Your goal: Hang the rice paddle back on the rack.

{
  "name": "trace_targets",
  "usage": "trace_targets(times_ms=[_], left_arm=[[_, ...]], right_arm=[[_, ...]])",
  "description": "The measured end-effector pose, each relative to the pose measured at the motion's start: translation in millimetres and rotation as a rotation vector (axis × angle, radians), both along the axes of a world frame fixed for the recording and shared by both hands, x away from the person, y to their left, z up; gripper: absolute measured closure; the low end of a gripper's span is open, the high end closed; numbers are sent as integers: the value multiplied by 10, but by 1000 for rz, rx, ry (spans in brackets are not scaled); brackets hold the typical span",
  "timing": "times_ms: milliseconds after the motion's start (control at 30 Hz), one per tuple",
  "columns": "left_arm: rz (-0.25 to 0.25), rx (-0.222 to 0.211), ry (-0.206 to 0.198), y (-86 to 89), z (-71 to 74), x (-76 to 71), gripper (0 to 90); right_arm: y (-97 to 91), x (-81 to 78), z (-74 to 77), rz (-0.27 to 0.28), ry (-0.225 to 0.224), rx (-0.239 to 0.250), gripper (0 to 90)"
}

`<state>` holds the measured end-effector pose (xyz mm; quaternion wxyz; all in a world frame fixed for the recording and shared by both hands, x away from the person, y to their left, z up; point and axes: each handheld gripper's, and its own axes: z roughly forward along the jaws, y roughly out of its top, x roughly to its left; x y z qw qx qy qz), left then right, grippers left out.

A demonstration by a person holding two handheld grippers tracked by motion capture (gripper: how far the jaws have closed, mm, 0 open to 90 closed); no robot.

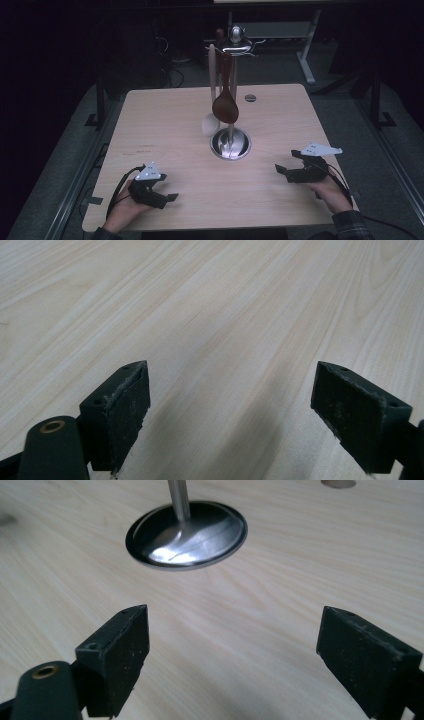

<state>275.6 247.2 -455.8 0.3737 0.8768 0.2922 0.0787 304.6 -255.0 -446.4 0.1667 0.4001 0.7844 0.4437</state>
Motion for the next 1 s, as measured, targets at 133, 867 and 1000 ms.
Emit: trace_targets(times_ms=[133, 867, 1000], left_arm=[[10, 3, 1, 8, -1, 3, 154], [34, 27, -35, 86, -10, 109, 152], [32, 31, -35, 83, -9, 121, 152]], right_arm=[[7, -31, -81, 3, 19, -35, 131], [-33, -59, -238, 2, 58, -97, 123], [-39, -67, -236, 1, 60, -91, 119]])
